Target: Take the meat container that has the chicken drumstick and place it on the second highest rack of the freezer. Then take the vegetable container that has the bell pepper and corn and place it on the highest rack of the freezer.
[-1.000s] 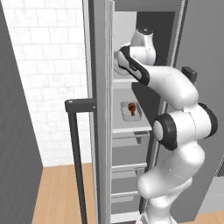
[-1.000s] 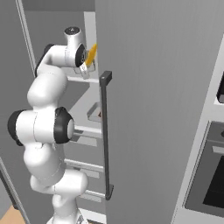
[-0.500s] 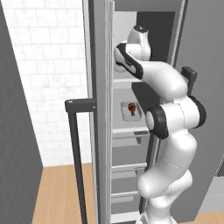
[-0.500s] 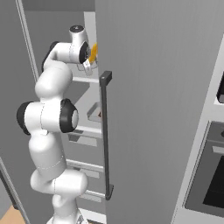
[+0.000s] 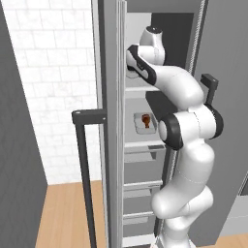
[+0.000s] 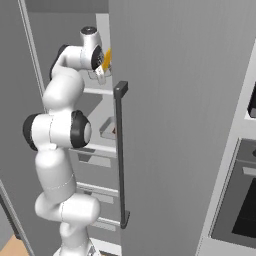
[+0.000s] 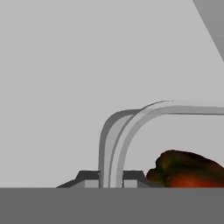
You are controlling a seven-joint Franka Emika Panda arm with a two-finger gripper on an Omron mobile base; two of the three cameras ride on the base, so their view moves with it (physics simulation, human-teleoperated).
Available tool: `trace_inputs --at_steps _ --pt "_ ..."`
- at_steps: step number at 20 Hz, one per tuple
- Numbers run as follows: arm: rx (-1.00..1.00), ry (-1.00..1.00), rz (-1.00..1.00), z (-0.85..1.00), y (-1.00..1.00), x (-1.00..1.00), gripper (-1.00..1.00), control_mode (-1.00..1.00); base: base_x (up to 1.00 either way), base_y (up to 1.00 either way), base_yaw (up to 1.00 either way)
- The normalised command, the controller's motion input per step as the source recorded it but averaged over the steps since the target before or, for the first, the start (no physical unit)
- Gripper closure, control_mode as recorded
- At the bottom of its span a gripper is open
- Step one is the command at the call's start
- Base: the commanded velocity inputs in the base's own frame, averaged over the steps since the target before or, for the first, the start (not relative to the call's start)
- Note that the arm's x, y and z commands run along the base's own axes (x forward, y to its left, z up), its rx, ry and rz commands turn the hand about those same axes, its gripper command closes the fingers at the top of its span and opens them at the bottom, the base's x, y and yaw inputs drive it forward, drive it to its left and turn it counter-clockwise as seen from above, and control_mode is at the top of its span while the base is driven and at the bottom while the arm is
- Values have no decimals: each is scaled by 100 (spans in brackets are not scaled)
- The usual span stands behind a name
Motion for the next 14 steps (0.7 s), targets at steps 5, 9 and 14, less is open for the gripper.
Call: trace_inputs --at_steps 5,9,14 --pt "0 0 0 0 0 0 100 -100 0 0 0" --pt "0 0 0 0 0 0 -100 -100 0 0 0" --pt "0 0 0 0 0 0 -100 -100 0 0 0"
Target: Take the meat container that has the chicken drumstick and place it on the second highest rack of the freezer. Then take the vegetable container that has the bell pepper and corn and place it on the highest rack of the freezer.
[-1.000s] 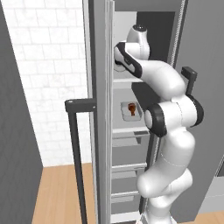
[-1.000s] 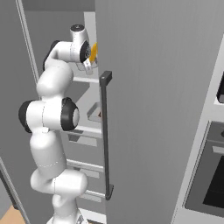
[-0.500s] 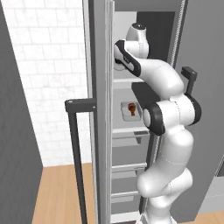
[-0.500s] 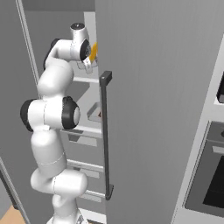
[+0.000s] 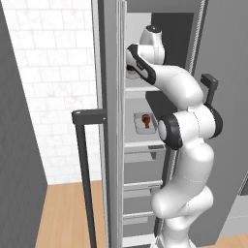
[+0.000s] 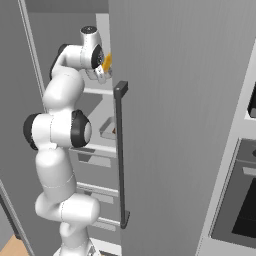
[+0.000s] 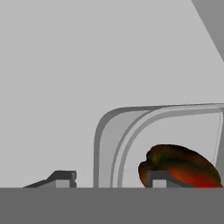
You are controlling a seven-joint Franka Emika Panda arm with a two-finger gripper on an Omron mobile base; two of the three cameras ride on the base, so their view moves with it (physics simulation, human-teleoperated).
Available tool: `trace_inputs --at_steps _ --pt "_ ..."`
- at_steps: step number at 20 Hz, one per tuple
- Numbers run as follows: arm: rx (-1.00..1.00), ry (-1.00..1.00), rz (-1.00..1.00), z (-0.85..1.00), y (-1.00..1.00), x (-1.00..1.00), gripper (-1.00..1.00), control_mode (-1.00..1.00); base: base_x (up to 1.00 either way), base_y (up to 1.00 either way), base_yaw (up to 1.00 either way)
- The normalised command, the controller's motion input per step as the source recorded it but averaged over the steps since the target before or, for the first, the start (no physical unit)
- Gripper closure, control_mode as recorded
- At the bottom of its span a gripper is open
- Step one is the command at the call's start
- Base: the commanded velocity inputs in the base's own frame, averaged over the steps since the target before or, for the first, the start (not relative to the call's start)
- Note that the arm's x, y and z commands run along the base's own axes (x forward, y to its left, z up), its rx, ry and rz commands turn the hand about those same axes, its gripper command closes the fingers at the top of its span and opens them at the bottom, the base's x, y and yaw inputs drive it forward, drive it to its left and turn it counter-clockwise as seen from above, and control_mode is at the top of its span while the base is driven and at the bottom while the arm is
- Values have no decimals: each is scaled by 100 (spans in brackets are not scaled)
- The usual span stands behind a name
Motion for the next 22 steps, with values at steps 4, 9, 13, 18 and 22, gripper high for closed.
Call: trace_inputs --at_steps 4,9,13,18,22 --pt "0 0 0 0 0 0 -100 -100 0 0 0" --pt "0 -21 -12 0 -8 -11 -100 -100 0 0 0" --pt "5 -35 -19 2 -8 -37 -100 -100 0 0 0" --pt "5 -21 -14 15 0 -27 -100 -100 0 0 0" --pt "3 -2 0 17 -23 -90 -100 -100 0 0 0"
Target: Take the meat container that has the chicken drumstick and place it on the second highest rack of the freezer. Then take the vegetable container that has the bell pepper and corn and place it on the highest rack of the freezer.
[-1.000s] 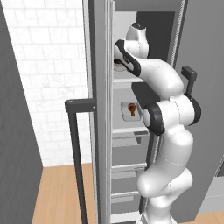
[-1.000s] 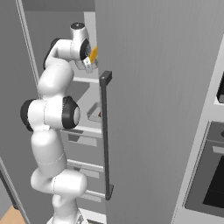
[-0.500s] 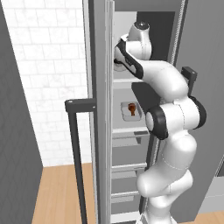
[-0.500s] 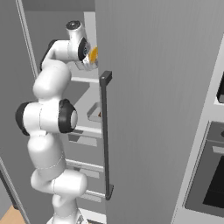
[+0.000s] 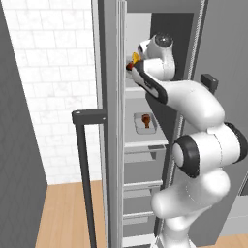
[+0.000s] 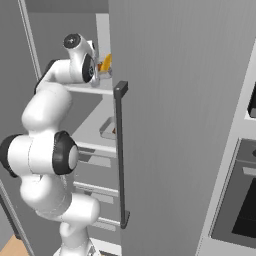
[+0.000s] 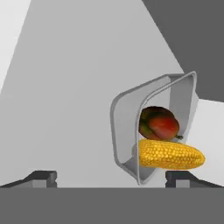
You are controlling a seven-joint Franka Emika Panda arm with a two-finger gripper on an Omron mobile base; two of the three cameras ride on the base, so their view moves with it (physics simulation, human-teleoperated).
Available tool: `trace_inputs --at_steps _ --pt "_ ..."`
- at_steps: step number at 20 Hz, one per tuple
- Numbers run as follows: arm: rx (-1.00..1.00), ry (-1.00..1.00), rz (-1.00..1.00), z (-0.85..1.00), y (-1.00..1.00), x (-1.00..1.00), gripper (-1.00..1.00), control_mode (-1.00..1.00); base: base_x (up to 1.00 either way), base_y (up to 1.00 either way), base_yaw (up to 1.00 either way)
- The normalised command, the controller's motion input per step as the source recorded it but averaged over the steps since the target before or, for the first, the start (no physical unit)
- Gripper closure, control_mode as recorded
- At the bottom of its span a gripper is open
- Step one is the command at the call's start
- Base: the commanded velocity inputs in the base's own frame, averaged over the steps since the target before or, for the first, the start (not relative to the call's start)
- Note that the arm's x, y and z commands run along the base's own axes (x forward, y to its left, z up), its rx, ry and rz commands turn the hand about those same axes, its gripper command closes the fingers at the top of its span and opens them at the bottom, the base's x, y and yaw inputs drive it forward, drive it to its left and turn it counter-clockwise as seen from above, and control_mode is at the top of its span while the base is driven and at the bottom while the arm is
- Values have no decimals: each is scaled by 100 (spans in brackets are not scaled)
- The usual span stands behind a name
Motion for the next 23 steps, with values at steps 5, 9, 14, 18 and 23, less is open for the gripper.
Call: trace_inputs --at_steps 5,9,14,18,23 --pt "3 0 0 42 0 -75 -100 -100 0 0 0" --pt "5 0 0 35 -3 -100 -100 -100 0 0 0" --pt "3 0 3 26 -11 -100 -100 -100 0 0 0" --pt "0 0 0 1 0 -100 -100 -100 0 0 0" --pt "1 0 0 0 -1 -100 -100 -100 0 0 0"
